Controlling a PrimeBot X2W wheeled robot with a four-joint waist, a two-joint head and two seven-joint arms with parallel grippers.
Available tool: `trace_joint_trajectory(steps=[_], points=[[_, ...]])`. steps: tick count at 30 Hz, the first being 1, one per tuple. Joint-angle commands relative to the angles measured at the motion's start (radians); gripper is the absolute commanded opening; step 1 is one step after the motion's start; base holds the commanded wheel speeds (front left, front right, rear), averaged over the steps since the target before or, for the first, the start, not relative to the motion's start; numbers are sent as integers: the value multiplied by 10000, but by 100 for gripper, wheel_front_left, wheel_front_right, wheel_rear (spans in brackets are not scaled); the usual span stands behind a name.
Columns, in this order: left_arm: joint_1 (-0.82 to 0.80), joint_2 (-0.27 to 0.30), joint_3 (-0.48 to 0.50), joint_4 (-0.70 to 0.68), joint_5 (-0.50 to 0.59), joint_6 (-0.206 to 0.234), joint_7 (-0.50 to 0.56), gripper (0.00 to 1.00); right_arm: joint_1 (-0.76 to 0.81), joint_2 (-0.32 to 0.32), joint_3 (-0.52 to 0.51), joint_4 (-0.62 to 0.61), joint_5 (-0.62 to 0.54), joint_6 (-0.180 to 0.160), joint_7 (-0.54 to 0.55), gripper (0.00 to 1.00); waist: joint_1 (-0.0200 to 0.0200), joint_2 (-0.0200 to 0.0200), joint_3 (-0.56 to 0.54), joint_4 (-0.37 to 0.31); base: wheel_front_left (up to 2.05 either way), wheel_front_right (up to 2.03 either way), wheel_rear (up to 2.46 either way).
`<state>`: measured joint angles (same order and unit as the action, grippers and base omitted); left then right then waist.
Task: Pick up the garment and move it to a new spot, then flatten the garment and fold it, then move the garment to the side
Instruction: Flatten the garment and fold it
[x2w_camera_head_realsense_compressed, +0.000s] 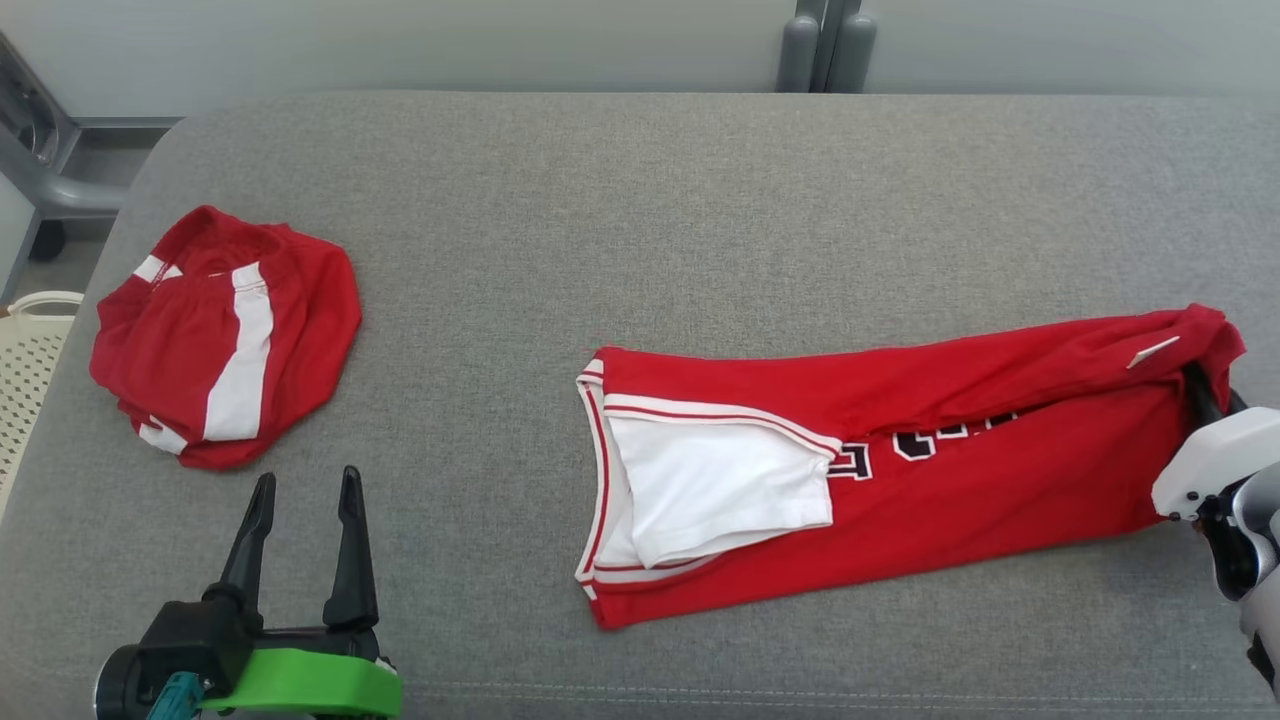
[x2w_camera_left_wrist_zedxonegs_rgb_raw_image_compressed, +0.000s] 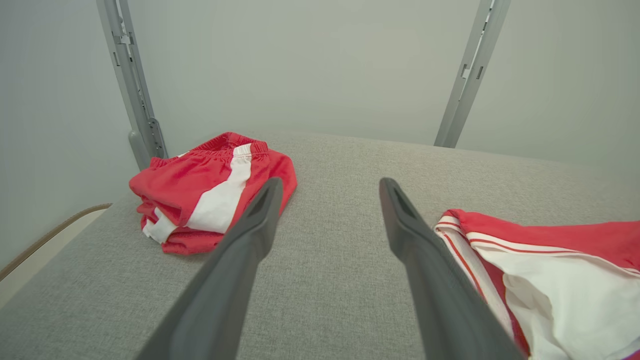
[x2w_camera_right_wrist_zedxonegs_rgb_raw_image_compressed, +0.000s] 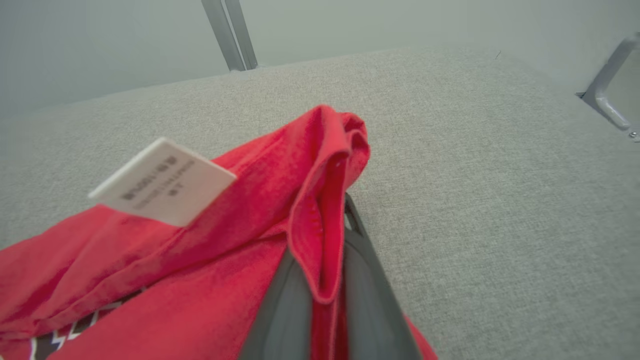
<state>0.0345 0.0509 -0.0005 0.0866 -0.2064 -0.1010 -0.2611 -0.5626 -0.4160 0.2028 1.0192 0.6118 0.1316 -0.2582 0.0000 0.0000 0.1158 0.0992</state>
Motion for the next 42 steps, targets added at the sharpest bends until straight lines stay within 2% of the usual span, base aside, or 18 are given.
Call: trace_joint_trajectory(steps=[1, 3, 6, 8, 10, 16, 17, 23, 31, 41, 42], points=[[-165, -4, 36, -16, -74, 42, -34, 100, -94, -101, -28, 39, -35, -18, -86, 0, 0, 0, 26, -39, 0, 0, 0], [-156, -4, 84, -24, -80, 35, -34, 100, -198, -174, 23, -13, -77, -18, -97, 0, 0, 0, 42, -89, 0, 0, 0], [-182, -2, 232, -15, -59, 50, -33, 100, -98, 119, 444, -615, 333, -8, 40, 0, 0, 0, 20, -164, 0, 0, 0], [-207, -2, 368, -16, -17, 57, -34, 100, 188, 166, 955, -1454, 923, -10, 268, 0, 0, 0, -2, -205, 0, 0, 0], [-255, -4, 499, -32, 48, 49, -34, 100, 422, -121, 1415, -2254, 1398, -18, 434, 0, 0, 0, -24, -245, 0, 0, 0], [-270, -1, 750, -33, 180, -34, -34, 100, 1057, -423, 2836, -4919, 3316, -10, 1055, 0, 0, 0, -139, -302, 0, 0, 0], [-255, 2, 761, -30, 197, -25, -33, 100, 1221, -530, 3252, -5707, 3880, -8, 1257, 0, 0, 0, -186, -278, 0, 0, 0], [-261, 0, 585, 5, 162, -38, -34, 100, 1449, -590, 4230, -7210, 5201, -10, 1578, 0, 0, 0, -258, -59, 0, 0, 0], [-276, 0, 312, 54, 11, 59, -33, 100, 1041, 178, 5073, -7212, 5872, -8, 1597, 0, 0, 0, -348, 363, 0, 0, 0], [-333, 2, -6, 156, -156, 138, -33, 100, 186, 1674, 5352, -4958, 5698, -8, 1193, 0, 0, 0, -381, 832, 0, 0, 0], [-333, 2, -6, 156, -156, 138, -33, 100, 186, 1674, 5352, -4958, 5698, -8, 1193, 0, 0, 0, -381, 832, 0, 0, 0]])
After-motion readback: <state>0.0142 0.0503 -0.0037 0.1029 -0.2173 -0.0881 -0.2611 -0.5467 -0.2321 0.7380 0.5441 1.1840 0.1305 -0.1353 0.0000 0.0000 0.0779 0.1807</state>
